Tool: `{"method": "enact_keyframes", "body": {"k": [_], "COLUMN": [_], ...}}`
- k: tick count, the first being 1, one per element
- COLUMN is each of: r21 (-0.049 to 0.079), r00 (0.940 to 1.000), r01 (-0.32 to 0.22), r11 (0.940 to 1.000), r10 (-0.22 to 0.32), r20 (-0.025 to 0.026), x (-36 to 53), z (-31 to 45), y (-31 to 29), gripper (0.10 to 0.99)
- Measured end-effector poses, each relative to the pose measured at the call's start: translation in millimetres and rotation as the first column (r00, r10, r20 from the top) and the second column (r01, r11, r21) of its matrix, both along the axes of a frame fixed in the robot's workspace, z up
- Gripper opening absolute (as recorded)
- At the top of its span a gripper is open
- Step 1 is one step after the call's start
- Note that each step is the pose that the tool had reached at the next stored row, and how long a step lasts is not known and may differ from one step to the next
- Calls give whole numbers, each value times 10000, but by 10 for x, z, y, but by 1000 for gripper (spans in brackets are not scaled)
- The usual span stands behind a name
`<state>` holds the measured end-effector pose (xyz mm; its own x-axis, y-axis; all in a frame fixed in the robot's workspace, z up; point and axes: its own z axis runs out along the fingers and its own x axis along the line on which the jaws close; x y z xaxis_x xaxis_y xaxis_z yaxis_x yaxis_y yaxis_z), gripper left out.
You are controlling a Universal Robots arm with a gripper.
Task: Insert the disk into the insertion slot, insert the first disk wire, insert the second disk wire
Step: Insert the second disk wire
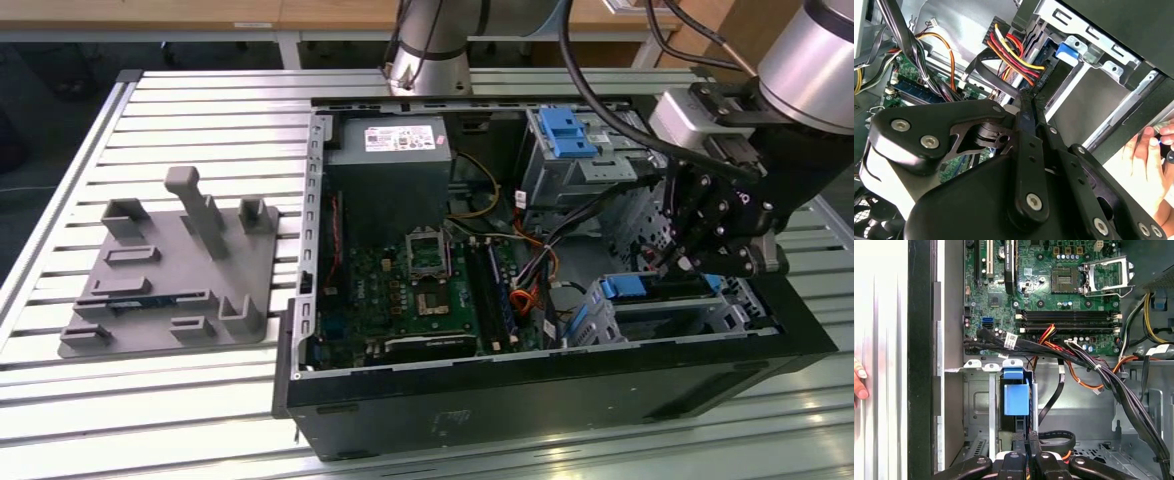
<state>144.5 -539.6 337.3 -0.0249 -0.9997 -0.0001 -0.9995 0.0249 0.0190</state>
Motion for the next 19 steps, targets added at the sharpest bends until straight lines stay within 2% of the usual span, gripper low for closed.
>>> {"method": "enact_keyframes", "body": {"k": [19], "r21": [20], "r00": [10000], "r01": [-1], "r11": [10000], "r10": [1], "r20": [-2], "x": [2], "z": [-51], "y": [0], "gripper": [149]}}
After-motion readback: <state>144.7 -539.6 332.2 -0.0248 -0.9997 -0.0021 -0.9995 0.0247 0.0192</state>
